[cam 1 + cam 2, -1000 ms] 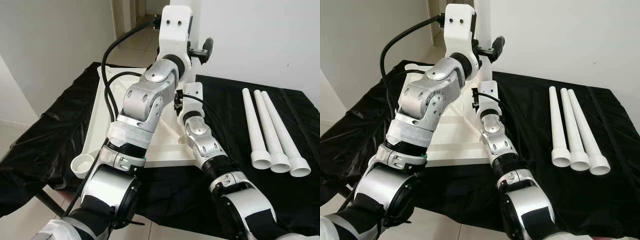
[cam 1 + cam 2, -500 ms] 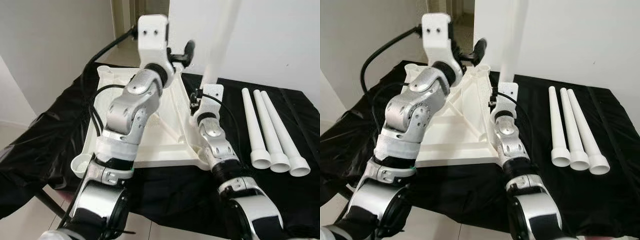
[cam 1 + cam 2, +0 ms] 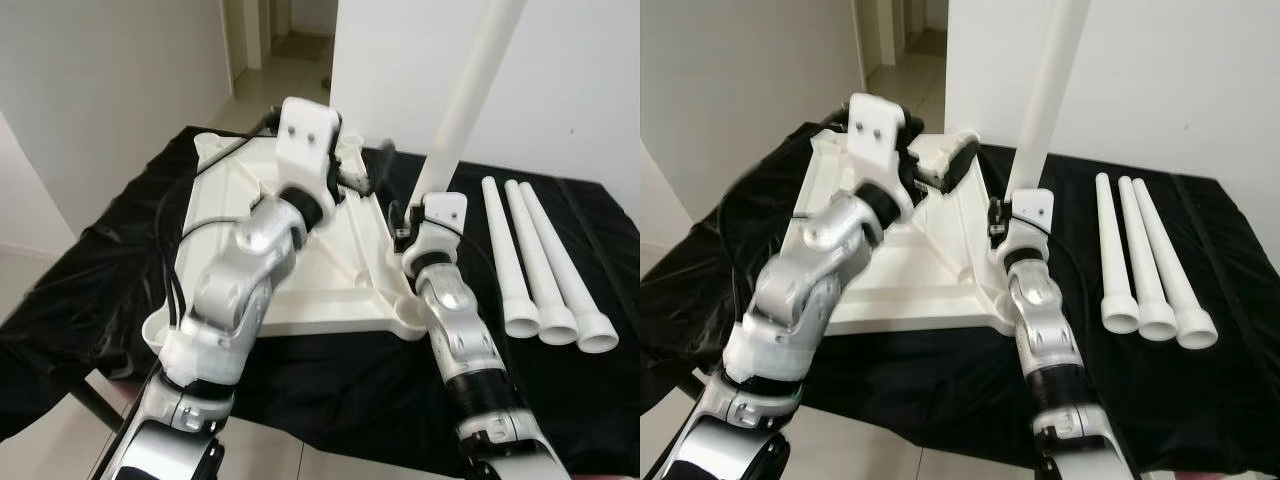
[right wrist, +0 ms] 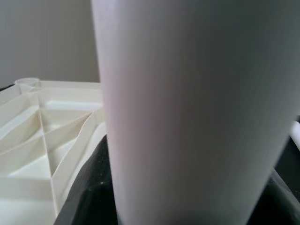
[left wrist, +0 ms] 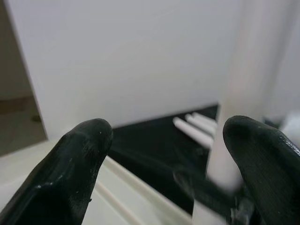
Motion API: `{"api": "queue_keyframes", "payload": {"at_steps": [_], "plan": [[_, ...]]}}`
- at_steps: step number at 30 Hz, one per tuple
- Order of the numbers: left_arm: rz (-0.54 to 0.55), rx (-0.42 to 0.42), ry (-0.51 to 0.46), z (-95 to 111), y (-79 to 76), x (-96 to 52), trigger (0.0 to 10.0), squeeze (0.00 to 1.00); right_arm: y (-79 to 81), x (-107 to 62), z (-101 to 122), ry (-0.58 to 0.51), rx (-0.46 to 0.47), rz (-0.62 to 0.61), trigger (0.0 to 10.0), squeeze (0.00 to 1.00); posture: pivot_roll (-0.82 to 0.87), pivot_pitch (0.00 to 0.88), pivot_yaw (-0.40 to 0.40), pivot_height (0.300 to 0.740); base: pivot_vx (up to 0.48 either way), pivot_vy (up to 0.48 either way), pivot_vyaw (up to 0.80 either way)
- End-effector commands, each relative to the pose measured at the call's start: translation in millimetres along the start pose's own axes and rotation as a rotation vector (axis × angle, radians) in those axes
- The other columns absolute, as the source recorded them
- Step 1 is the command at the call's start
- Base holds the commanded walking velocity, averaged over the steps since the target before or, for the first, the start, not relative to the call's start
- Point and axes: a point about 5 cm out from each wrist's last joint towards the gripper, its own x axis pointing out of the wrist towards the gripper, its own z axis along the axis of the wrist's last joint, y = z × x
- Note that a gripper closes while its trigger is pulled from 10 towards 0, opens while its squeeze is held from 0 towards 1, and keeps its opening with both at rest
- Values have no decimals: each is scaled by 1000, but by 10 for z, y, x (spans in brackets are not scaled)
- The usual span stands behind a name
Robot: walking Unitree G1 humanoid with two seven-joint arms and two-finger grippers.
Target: Building children table
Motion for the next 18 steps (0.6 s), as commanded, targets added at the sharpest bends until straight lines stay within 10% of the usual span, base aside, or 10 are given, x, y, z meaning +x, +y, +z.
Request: {"api": "queue_keyframes", "payload": {"at_steps": [1, 18], "plan": [[-73, 47, 17, -112, -92, -76, 10000, 0, 3, -81, 33, -5, -2, 39, 10000, 0, 19, 2, -17, 740, 0, 0, 0], [-174, 89, 132, -577, -170, -374, 10000, 0, -68, -262, 55, 11, -3, 60, 10000, 0, 16, 28, -4, 740, 0, 0, 0]]}}
